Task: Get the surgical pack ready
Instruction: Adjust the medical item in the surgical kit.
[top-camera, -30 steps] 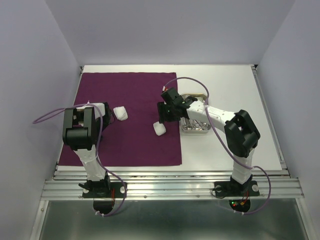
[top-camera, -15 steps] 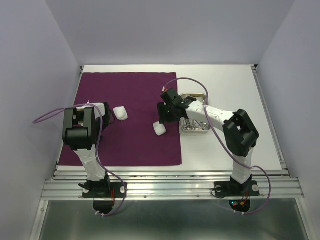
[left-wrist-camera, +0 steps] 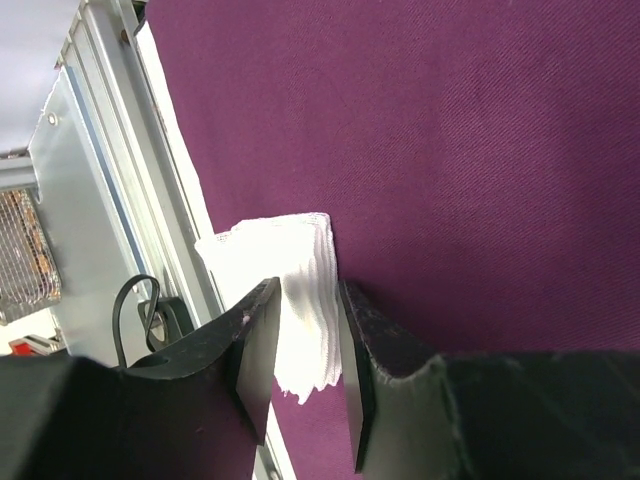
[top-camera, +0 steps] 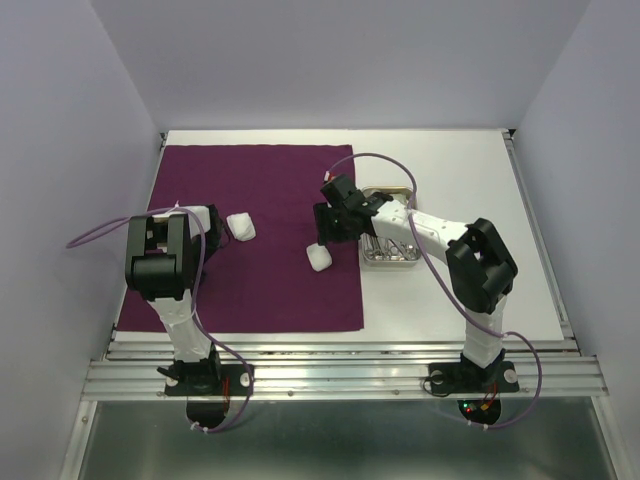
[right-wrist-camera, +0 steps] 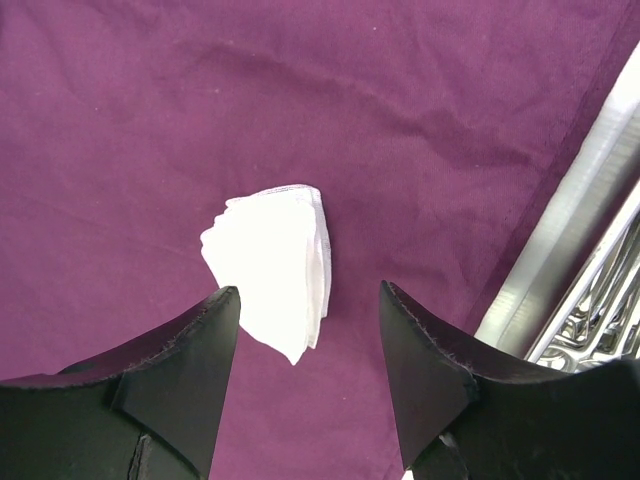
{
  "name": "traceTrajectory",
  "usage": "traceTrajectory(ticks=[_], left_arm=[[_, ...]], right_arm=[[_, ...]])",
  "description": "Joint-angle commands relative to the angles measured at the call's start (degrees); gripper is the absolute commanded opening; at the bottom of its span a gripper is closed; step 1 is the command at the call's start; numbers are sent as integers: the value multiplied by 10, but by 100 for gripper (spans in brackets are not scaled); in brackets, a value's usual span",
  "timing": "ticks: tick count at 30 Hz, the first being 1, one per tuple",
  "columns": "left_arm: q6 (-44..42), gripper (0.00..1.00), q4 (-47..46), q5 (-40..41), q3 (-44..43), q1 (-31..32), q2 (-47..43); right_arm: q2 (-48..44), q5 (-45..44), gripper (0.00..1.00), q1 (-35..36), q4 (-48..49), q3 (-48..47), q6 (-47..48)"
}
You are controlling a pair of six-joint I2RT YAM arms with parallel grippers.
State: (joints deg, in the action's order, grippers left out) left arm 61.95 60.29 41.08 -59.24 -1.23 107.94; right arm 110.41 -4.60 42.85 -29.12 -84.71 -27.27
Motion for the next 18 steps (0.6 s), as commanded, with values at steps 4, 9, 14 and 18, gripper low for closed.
traceTrajectory(ticks=[4, 9, 14, 18], left_arm=[[6, 34, 8, 7, 7, -3, 6], [9, 34, 12, 8, 6, -3, 4], [19, 35, 19, 10, 6, -2, -1], [14, 36, 15, 9, 5, -2, 12]], right_arm=[[-1, -16, 63, 6, 20, -10, -11], [2, -13, 63, 6, 21, -13, -11], [2, -16, 63, 6, 21, -15, -13], [-1, -17, 63, 6, 21, -13, -17]])
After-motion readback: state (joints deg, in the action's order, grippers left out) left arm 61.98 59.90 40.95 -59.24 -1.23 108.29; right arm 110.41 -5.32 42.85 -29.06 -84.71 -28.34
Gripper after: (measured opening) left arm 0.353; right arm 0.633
